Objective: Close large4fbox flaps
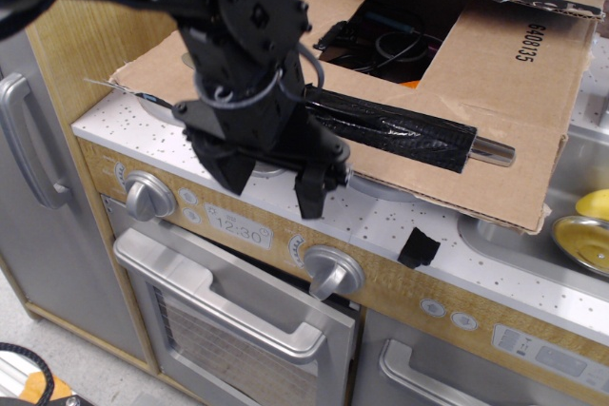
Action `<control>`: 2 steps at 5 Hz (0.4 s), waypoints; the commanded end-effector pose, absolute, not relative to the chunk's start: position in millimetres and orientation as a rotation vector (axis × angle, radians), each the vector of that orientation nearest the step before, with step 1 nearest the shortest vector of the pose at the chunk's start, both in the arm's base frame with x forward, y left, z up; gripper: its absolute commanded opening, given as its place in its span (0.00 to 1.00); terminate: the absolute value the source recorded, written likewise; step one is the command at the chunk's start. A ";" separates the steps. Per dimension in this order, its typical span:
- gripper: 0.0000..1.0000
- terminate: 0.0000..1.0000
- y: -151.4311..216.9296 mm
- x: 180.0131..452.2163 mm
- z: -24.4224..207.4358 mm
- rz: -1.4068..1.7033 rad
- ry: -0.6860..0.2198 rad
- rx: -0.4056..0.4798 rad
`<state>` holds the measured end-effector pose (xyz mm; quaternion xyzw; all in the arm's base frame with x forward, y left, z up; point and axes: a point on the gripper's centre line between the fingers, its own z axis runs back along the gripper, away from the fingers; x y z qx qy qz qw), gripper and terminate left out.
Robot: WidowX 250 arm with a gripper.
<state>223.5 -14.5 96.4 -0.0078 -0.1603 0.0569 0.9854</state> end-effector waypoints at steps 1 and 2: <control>1.00 0.00 -18.1 251.8 149.7 0.014 -0.338 0.070; 1.00 0.00 -18.2 271.1 170.8 -0.066 -0.348 0.099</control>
